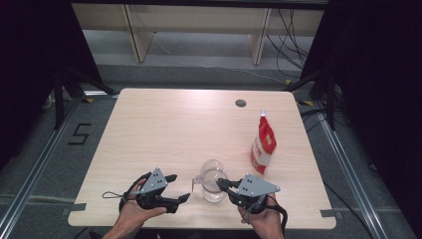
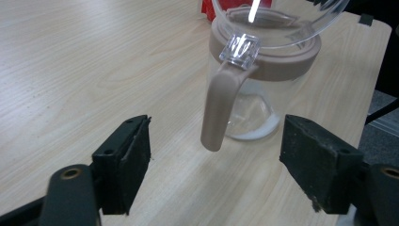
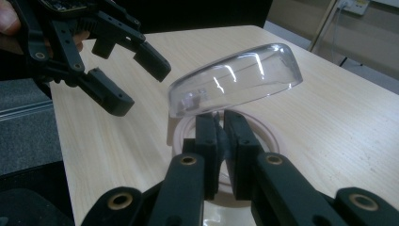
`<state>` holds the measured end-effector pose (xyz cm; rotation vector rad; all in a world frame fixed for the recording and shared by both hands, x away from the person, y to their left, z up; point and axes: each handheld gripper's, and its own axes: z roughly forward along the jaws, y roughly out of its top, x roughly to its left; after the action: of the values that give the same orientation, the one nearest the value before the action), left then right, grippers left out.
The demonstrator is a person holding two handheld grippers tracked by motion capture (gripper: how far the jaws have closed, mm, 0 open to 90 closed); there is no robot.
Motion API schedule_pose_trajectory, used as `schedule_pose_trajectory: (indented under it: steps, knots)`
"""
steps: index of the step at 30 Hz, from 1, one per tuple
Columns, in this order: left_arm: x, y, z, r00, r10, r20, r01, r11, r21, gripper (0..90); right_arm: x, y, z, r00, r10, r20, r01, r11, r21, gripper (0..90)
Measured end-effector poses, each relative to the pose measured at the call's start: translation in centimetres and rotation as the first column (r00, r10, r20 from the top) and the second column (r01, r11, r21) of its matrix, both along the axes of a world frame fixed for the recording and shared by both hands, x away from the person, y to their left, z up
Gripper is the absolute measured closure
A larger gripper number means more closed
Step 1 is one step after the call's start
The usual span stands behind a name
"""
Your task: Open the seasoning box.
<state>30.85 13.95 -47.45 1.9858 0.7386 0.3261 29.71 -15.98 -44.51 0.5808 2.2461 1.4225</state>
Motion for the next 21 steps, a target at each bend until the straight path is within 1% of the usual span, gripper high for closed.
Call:
schedule_pose_trajectory:
  steps: [1,2,3,4,5,6,7,8,10,11,12,13,14,15,16,17,18,19,20,21]
  knots:
    - [0.1,0.1,-0.1,0.9999,-0.010,0.007,0.010,0.9999,-0.007,21.5,0.0,0.1,0.0,0.9999,0.008,0.006,-0.008,1.000,0.000,85.0]
    - [0.0,0.3,-0.1,0.9999,-0.014,0.010,0.014,0.9999,-0.001,20.9,-0.1,0.2,0.1,1.0000,0.010,0.002,-0.010,1.000,-0.005,84.8]
    - [0.0,0.3,-0.3,1.0000,0.000,0.006,0.000,0.9998,-0.018,20.4,-0.1,0.3,0.1,0.9999,0.012,0.006,-0.012,1.000,-0.002,84.8]
    - [-0.1,0.5,-0.3,0.9999,0.005,-0.011,-0.005,0.9999,-0.015,19.6,-0.1,0.4,0.2,0.9999,0.010,0.011,-0.010,1.000,0.001,84.7]
    - [-0.2,0.6,-0.3,0.9999,0.009,-0.009,-0.009,0.9998,-0.015,18.4,-0.1,0.5,0.2,0.9996,0.022,0.015,-0.021,1.000,-0.005,84.5]
    - [-0.2,0.6,-0.3,0.9999,0.009,-0.009,-0.009,0.9998,-0.015,18.2,-0.1,0.5,0.2,0.9996,0.022,0.015,-0.021,1.000,-0.005,84.5]
    - [-0.1,0.9,-0.4,1.0000,-0.006,0.007,0.006,1.0000,0.000,17.6,-0.2,0.7,0.3,0.9997,0.019,0.013,-0.019,1.000,-0.001,84.5]
    - [-0.2,1.0,-0.4,1.0000,-0.007,0.002,0.007,0.9999,0.010,17.0,-0.3,0.9,0.4,0.9998,0.018,0.010,-0.018,1.000,-0.002,84.5]
    - [-0.3,1.0,-0.5,1.0000,-0.004,-0.004,0.005,1.0000,0.006,16.5,-0.3,1.0,0.4,0.9998,0.018,0.010,-0.018,1.000,0.000,84.5]
    - [-0.4,1.2,-0.7,1.0000,-0.006,-0.007,0.007,0.9997,0.024,16.1,-0.4,1.1,0.4,0.9996,0.026,0.012,-0.026,1.000,-0.005,84.5]
    - [-0.4,1.2,-0.7,1.0000,-0.006,-0.007,0.007,0.9997,0.024,15.8,-0.4,1.2,0.5,0.9996,0.026,0.014,-0.026,1.000,-0.005,84.5]
    - [-0.7,1.2,-0.9,0.9997,-0.003,-0.023,0.003,0.9999,0.015,15.8,-0.4,1.3,0.4,0.9995,0.024,0.020,-0.024,1.000,0.000,84.4]
    - [-0.8,1.3,-0.8,0.9998,-0.003,-0.021,0.004,0.9996,0.030,15.7,-0.4,1.4,0.5,0.9994,0.028,0.019,-0.028,1.000,-0.004,84.3]
    - [-0.9,1.2,-0.9,0.9998,0.003,-0.019,-0.003,0.9998,0.020,15.5,-0.4,1.4,0.5,0.9994,0.025,0.023,-0.024,1.000,-0.004,84.2]
    - [-0.9,1.2,-1.0,0.9998,0.006,-0.016,-0.006,0.9999,0.011,15.4,-0.5,1.5,0.5,0.9996,0.019,0.018,-0.019,1.000,0.003,84.2]
    - [-1.0,1.3,-1.0,0.9999,0.009,-0.010,-0.009,0.9997,0.021,15.4,-0.4,1.6,0.5,0.9988,0.035,0.035,-0.034,0.999,-0.006,84.0]
    - [-1.0,1.4,-0.9,0.9998,0.011,-0.015,-0.010,0.9995,0.029,15.4,-0.5,1.8,0.5,0.9994,0.032,0.016,-0.032,0.999,0.002,84.0]
    - [-1.1,1.5,-0.9,0.9997,0.013,-0.020,-0.013,0.9996,0.025,15.4,-0.5,1.8,0.5,0.9991,0.037,0.021,-0.037,0.999,-0.005,84.0]
    - [-1.0,1.7,-1.0,0.9998,0.010,-0.015,-0.009,0.9989,0.046,15.4,-0.5,2.0,0.5,0.9989,0.039,0.025,-0.039,0.999,-0.002,83.7]
    - [-1.0,1.7,-1.0,0.9999,0.006,-0.010,-0.006,0.9993,0.038,15.4,-0.5,2.1,0.5,0.9989,0.038,0.027,-0.038,0.999,-0.007,83.7]
